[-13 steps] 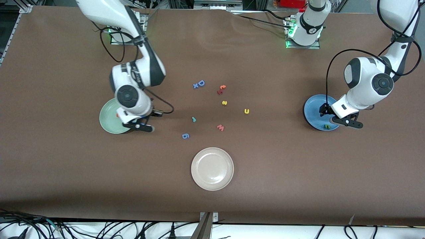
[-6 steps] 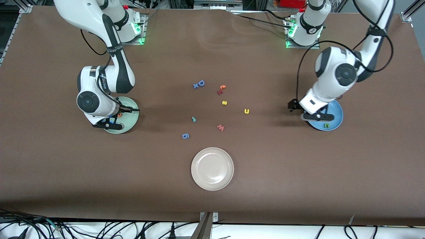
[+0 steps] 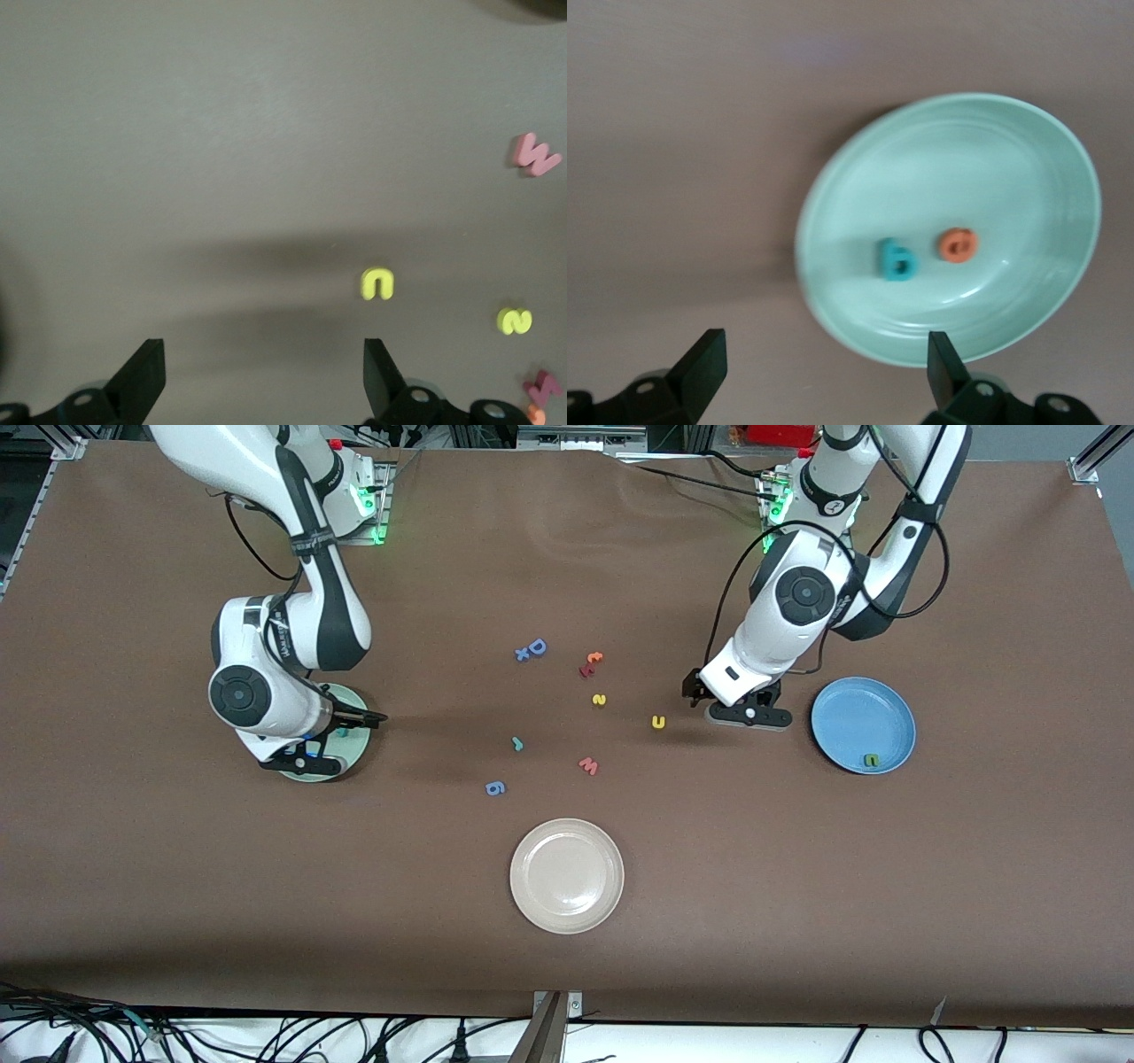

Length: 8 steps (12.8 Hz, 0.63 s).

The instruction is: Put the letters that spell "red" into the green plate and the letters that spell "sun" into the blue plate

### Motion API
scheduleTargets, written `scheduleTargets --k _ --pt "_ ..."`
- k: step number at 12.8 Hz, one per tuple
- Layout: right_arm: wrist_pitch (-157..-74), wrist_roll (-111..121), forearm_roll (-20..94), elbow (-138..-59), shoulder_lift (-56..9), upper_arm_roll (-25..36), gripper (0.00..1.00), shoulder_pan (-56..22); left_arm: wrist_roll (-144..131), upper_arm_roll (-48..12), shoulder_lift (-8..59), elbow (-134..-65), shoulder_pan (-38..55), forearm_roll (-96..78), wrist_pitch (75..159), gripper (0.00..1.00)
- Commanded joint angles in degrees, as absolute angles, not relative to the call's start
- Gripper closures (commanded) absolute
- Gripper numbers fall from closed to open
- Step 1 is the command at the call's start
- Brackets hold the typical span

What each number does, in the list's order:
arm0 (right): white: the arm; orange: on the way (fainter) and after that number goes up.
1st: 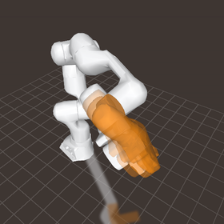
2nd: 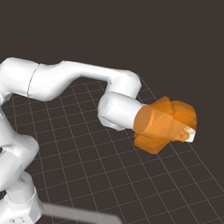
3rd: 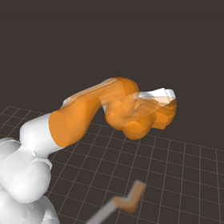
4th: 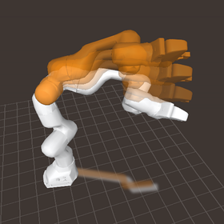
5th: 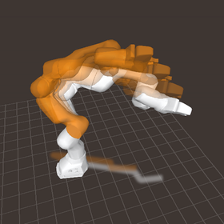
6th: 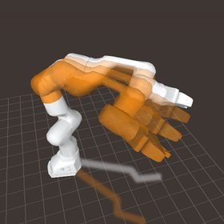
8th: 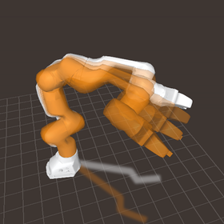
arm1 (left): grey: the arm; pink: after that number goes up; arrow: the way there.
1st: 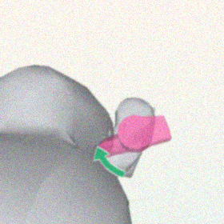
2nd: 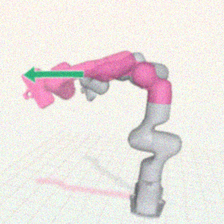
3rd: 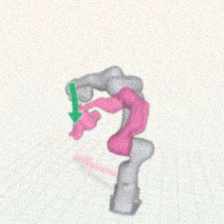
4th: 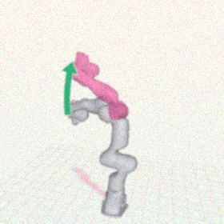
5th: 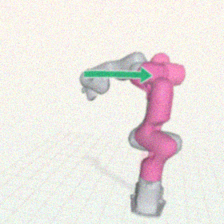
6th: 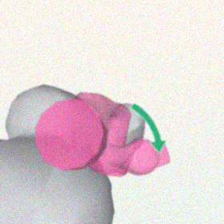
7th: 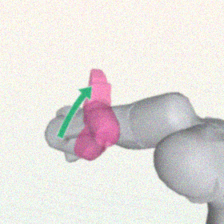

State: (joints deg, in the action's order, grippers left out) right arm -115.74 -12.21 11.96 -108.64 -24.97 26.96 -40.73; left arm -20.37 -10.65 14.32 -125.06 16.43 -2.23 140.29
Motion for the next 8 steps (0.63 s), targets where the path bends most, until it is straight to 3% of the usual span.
scheduleTargets --k 1,4,8 --pt "-114.6 -18.4 12.7 -105.4 -24.6 23.4 0.0 -42.1 -20.4 -10.1 20.6 -122.9 18.5 -2.5 144.0 0.1" --pt "-119.2 -21.5 12.7 -104.2 -25.7 19.7 0.0 -43.2 -25.5 -10.1 25.4 -121.2 21.5 -2.6 149.0 0.2" --pt "-128.8 -26.4 12.8 -103.5 -29.9 14.3 0.0 -44.7 -27.5 -10.1 27.9 -119.3 23.6 -2.5 149.5 0.25"
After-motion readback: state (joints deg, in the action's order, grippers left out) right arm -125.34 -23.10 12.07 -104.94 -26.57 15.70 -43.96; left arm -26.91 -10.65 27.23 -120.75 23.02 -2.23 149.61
